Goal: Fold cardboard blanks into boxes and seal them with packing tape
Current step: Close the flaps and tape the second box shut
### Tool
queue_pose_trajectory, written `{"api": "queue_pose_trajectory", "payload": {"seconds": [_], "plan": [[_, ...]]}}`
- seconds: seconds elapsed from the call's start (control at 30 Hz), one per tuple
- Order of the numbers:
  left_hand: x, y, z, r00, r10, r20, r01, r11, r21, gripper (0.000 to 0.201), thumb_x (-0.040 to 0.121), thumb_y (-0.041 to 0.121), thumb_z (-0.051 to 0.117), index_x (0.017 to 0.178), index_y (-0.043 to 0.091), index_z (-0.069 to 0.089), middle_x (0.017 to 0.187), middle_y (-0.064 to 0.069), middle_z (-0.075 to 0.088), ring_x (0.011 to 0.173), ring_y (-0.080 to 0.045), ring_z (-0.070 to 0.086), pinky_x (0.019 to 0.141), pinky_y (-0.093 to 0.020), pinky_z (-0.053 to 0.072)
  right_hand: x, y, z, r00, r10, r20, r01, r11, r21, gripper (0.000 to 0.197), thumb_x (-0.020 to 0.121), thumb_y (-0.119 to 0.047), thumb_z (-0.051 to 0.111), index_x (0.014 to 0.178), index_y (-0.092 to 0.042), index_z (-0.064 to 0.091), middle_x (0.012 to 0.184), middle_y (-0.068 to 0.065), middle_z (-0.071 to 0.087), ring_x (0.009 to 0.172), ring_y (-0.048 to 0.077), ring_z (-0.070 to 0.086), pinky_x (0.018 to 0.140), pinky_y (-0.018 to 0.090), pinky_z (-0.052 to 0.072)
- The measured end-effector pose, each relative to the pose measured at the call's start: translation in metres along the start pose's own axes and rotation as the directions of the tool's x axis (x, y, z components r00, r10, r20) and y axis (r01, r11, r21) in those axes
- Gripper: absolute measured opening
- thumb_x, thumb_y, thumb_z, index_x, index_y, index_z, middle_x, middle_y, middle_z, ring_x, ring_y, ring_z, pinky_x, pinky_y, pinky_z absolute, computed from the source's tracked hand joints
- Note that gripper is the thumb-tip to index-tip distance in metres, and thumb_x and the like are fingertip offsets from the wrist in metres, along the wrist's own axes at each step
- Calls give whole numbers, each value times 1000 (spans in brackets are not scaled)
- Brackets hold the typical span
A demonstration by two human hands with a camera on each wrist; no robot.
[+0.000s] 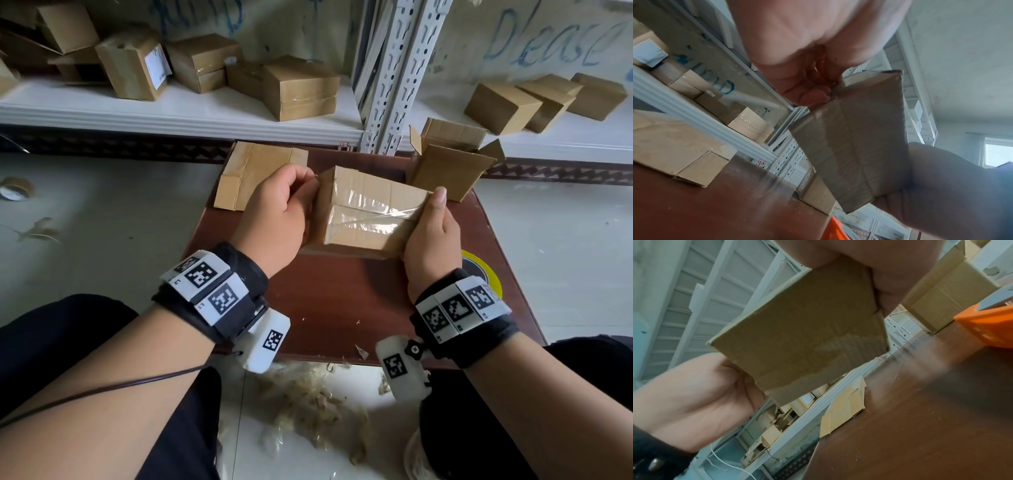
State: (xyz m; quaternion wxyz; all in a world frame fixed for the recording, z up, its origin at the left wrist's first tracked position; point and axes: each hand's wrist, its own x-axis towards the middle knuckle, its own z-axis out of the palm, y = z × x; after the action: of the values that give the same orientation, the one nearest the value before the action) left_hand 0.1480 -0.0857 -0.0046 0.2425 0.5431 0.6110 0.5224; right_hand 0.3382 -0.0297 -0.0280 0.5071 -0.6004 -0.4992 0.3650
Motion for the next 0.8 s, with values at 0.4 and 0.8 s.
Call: {"api": "queue_pose_trajectory", "payload": {"seconds": [0.4, 0.8], "plan": [[-3, 5, -6, 994, 89, 69, -95, 991, 94, 23, 109, 26, 46, 105, 11, 64, 94, -5, 69, 86, -19, 64, 84, -42, 54, 8, -1, -4, 998, -62, -20, 62, 998, -4, 50, 113, -48, 25, 93, -23, 63, 93, -6, 67, 93, 16, 62, 93, 36, 46], [-4, 2, -3, 920, 386, -64, -361, 901, 242, 12, 103, 7, 54, 96, 2, 62, 86, -8, 66, 78, -17, 57, 72, -20, 44, 9, 0, -3, 999, 7, -42, -6, 1000, 23, 58, 113, -48, 27, 99, -5, 64, 82, -3, 62, 73, 10, 57, 70, 19, 46]]}}
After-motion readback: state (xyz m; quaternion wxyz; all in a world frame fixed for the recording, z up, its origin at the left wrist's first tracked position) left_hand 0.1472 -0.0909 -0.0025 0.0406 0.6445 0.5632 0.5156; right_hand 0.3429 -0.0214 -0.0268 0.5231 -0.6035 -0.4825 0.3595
